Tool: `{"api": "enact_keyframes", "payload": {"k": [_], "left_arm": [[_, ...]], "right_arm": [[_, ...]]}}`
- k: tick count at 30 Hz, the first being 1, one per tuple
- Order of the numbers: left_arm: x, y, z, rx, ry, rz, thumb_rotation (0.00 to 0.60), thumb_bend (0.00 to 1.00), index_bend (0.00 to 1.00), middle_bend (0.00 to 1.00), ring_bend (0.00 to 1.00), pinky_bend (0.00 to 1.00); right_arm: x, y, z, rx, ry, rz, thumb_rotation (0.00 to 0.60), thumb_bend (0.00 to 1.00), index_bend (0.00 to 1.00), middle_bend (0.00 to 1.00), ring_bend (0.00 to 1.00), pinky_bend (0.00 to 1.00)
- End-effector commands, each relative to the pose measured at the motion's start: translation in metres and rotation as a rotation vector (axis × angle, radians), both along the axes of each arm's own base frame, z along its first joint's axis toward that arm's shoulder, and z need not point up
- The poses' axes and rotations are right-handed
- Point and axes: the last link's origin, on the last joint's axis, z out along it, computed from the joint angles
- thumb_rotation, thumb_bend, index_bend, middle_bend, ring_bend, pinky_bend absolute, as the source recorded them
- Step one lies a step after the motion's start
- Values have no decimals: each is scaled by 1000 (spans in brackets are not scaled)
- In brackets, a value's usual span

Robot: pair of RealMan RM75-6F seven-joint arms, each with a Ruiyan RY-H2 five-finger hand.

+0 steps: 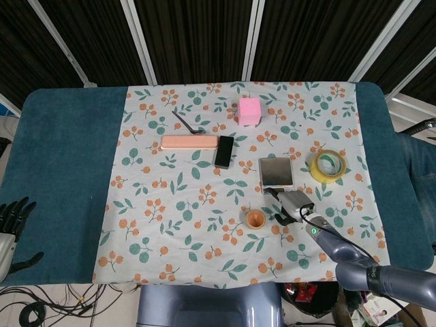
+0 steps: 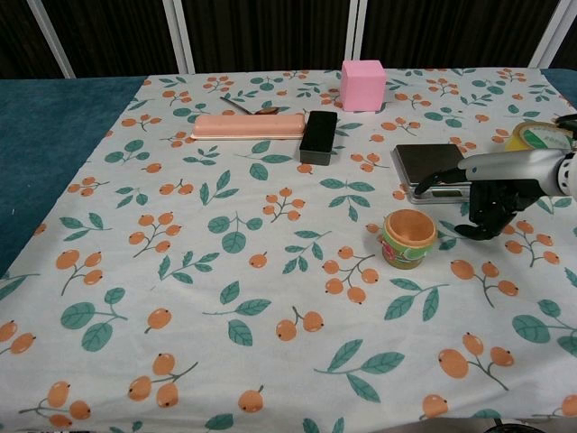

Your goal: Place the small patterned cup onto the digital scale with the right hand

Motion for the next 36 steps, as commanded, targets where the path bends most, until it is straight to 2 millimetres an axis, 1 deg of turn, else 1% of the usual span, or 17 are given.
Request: {"api": "enact_keyframes", "payload": {"k": [1,16,34,36], "left_arm": [[0,0,0,0,0,0,600,123,7,0,0,0],[0,0,0,0,2,2,600,124,8,0,0,0],[0,0,0,-2,1,4,600,123,10,0,0,0],[0,0,0,-2,2,4,600,124,10,0,0,0]], "right_arm": [[0,0,0,0,-1,-2,600,449,115,1000,1000,1000],[-1,-1,2,-3,1,-3,600,448,116,1000,1000,1000],[-1,-1,-2,12,7,-2,600,448,117,1000,1000,1000],[-1,-1,-1,12,8,-1,600,449,130,1000,1000,1000]]}}
